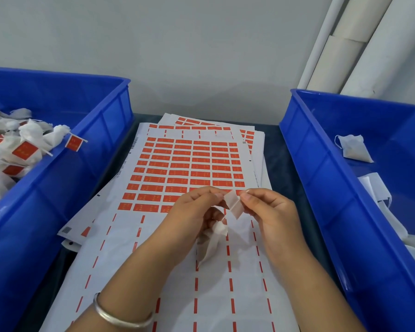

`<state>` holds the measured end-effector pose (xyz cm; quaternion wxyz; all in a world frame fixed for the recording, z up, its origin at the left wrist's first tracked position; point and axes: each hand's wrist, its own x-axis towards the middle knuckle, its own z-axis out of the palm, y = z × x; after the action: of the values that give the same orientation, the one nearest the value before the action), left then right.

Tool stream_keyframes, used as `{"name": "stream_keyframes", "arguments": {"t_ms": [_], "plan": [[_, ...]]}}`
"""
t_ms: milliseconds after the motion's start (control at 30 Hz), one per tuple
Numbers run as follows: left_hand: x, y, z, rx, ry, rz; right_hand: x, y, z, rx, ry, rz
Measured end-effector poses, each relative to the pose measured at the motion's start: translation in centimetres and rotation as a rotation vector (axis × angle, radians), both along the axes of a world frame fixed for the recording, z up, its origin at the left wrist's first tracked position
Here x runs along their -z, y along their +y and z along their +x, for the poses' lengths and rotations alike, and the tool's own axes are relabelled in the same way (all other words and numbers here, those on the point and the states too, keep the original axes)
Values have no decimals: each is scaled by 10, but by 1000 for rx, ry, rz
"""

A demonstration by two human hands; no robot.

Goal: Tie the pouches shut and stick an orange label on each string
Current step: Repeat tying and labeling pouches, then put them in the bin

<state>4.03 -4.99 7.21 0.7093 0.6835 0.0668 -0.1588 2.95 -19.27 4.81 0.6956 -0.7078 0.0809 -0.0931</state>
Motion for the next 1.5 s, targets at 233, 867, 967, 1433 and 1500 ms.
{"name": "stream_keyframes", "arguments": {"t_ms": [233, 867, 967, 1433, 1500], "plan": [[1, 1, 0, 52, -76, 5, 1, 0, 1, 5, 17, 16], [10, 6, 5, 133, -68, -105, -6, 2, -3, -86, -20, 16], [10, 5, 5, 129, -82, -124, -5, 1, -3, -90, -24, 22], [14, 2, 6, -31, -247, -106, 0, 4, 1, -212, -28, -74], [15, 2, 6, -36, -248, -92, 2, 4, 1, -206, -36, -86]]}}
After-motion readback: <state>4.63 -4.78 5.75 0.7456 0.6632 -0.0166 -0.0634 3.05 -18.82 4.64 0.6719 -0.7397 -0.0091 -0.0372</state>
